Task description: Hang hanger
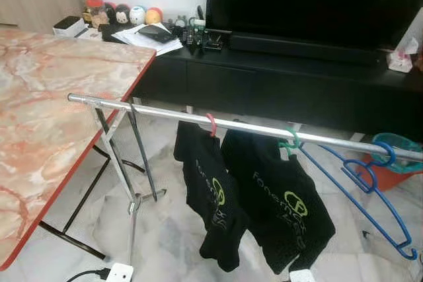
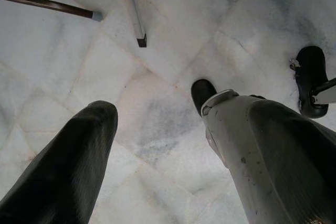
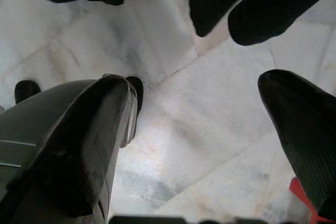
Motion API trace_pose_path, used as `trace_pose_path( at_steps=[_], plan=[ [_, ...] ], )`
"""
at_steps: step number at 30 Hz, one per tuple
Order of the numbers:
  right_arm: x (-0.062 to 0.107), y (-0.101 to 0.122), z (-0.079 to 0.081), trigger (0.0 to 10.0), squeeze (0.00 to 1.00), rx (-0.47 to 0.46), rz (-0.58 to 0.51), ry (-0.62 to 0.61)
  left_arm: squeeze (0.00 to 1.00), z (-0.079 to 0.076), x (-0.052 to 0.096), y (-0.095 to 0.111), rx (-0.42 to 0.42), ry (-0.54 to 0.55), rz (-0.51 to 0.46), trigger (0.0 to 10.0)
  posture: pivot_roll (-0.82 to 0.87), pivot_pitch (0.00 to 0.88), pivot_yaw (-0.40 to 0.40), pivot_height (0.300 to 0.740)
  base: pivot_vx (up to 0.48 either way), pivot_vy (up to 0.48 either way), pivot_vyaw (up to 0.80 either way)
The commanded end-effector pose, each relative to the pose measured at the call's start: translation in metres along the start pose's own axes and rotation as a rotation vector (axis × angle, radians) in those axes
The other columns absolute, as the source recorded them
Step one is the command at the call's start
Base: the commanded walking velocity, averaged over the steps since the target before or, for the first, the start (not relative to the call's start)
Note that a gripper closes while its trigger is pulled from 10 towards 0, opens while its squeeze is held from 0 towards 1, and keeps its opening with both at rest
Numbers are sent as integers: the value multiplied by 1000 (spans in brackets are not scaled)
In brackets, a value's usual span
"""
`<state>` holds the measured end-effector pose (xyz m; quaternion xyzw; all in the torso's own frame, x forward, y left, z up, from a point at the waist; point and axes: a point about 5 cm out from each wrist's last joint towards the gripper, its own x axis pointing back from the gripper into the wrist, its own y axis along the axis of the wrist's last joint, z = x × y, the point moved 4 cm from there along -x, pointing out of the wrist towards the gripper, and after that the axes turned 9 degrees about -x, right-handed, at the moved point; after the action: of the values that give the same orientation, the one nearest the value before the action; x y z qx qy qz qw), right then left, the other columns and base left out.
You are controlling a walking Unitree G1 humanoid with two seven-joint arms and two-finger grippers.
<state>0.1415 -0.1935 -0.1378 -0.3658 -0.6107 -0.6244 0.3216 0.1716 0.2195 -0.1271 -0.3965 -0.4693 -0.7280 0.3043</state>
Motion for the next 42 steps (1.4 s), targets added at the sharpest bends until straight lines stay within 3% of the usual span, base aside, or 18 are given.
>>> trace_pose_path(
  at_steps=[1, 5, 11, 20, 42],
  plan=[
    [1, -4, 3, 10000, 0, -31, 5, -6, 0, -2, 1, -5, -6, -9, 16, 10000, -80, 0, -46, 740, 0, 0, 0],
    [2, -12, 15, 10000, 0, -59, 10, 3, 0, -3, 1, -6, -6, -12, 19, 10000, -73, 0, -48, 740, 0, 0, 0],
    [5, -18, 19, 10000, 0, -195, -14, -23, 0, -3, 1, -6, 0, -13, 21, 10000, -68, 0, -53, 740, 0, 0, 0],
    [7, -22, 15, 10000, 0, -242, -26, -69, 0, -3, 1, -7, -3, -16, 23, 10000, -71, 0, -50, 740, 0, 0, 0],
    [5, -16, 17, 10000, 0, -256, -32, -42, 0, -3, 1, -7, -10, -21, 21, 10000, -67, 0, -44, 740, 0, 0, 0]
  ],
)
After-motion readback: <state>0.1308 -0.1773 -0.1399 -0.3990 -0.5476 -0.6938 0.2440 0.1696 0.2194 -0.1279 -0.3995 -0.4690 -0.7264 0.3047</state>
